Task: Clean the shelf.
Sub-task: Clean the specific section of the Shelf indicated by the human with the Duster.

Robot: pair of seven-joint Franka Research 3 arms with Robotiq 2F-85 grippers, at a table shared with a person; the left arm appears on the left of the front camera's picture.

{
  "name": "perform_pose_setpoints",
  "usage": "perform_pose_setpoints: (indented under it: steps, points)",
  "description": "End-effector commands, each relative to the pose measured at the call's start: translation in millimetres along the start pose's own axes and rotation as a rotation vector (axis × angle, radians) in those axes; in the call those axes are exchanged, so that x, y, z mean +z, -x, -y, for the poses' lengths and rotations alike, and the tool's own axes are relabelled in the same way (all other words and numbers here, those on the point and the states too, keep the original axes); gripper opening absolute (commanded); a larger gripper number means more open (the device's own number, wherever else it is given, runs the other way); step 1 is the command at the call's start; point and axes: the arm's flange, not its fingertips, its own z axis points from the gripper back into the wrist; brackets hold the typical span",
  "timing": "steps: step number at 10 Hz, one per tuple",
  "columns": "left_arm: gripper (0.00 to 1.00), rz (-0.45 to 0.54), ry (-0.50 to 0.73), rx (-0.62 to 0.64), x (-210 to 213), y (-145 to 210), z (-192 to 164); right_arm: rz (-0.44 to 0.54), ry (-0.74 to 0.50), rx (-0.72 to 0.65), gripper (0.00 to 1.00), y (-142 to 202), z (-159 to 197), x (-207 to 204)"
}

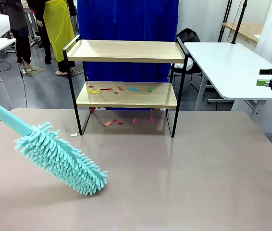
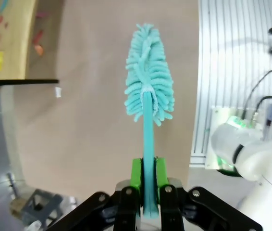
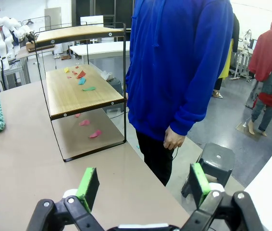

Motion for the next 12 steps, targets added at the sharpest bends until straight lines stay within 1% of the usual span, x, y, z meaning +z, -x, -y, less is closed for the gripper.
perform_pose_setpoints:
  steps: [1, 12]
  points:
    - [0.14, -0.008, 0.012, -0.027, 3.9, -0.6, 2.0, 0.003, 0.002, 0.003, 1.0, -2.5, -1.2, -0.5]
    - [0.14, -0.008, 0.012, -0.027, 3.9, -0.6, 2.0, 0.003, 0.002, 0.003, 1.0, -2.5, -1.2, -0.5]
